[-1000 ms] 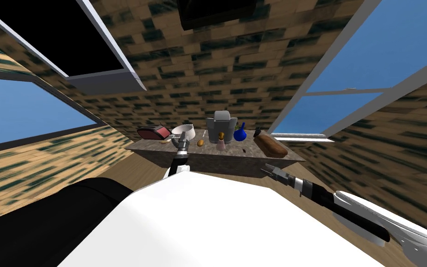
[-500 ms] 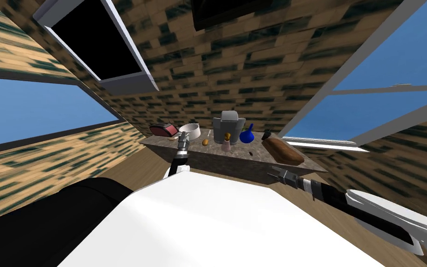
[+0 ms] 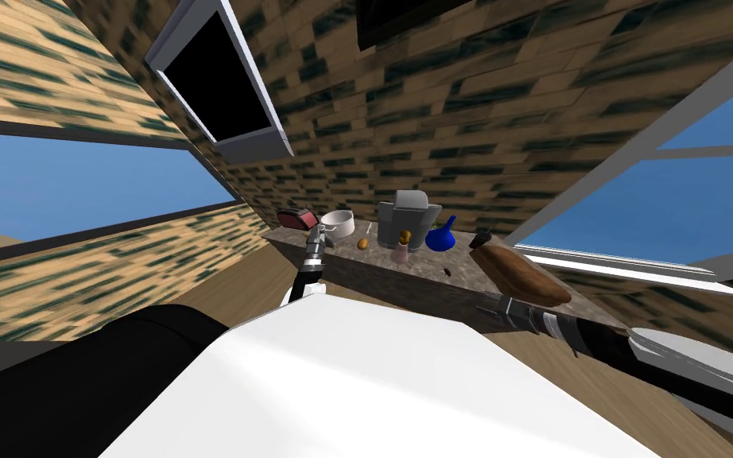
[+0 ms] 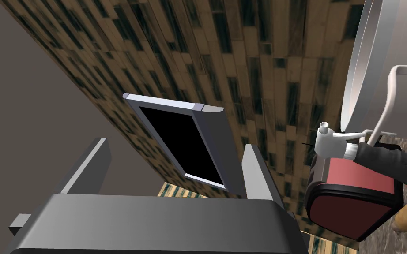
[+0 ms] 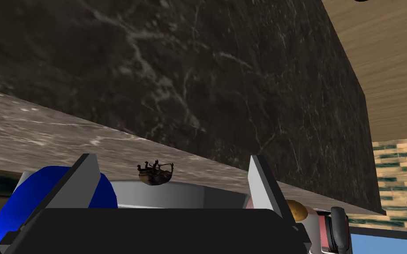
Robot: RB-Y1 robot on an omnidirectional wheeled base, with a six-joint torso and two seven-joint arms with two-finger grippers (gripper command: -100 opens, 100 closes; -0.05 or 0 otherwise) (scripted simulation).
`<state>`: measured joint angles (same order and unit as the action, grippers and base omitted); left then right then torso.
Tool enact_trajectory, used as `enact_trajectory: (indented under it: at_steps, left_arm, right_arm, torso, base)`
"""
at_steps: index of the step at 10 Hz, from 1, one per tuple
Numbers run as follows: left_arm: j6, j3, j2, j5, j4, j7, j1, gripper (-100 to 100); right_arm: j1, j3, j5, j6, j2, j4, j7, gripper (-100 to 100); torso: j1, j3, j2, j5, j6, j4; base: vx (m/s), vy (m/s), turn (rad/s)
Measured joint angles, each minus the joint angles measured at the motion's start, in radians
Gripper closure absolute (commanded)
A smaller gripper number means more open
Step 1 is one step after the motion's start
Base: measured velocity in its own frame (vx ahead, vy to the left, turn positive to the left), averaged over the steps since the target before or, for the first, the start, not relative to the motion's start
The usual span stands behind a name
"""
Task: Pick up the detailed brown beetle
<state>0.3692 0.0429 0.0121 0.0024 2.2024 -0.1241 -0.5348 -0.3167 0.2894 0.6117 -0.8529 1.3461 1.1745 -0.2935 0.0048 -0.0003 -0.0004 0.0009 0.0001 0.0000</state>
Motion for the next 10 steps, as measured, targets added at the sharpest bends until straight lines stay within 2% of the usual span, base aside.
enact_trajectory:
  at_steps: [2,3,6,8,9,10]
  left_arm:
    - [0.000,0.000,0.000,0.000,0.000,0.000,0.000,0]
    - [0.000,0.000,0.000,0.000,0.000,0.000,0.000,0]
    - [0.000,0.000,0.000,0.000,0.000,0.000,0.000,0]
    - [0.000,0.000,0.000,0.000,0.000,0.000,0.000,0]
    - [0.000,0.000,0.000,0.000,0.000,0.000,0.000,0]
    - [0.000,0.000,0.000,0.000,0.000,0.000,0.000,0]
  right_arm:
    - [0.034,0.028,0.047,0.008,0.033,-0.040,0.002,-100]
    - [0.035,0.033,0.062,0.007,0.049,-0.057,-0.005,-100]
    - [0.087,0.078,0.143,0.001,0.080,-0.151,-0.030,-100]
    - [0.085,0.099,0.185,0.024,0.110,-0.158,-0.033,-100]
    - [0.099,0.109,0.203,0.020,0.116,-0.184,-0.038,-100]
    - [0.101,0.110,0.205,0.017,0.116,-0.187,-0.040,0]
  torso:
    - [0.000,0.000,0.000,0.000,0.001,0.000]
    - [0.000,0.000,0.001,0.000,0.000,0.000]
    - [0.003,0.000,-0.001,0.001,0.000,0.000]
    - [0.005,-0.001,-0.001,0.001,0.000,0.000]
    - [0.005,-0.001,-0.001,0.001,0.001,0.000]
    - [0.001,0.000,0.001,0.000,0.002,0.000]
  base:
    - [0.007,0.063,0.177]
    - [0.023,0.089,0.297]
    - [0.026,0.099,0.305]
    - [0.045,0.130,0.275]
    - [0.020,0.049,0.036]
    - [0.005,0.010,-0.007]
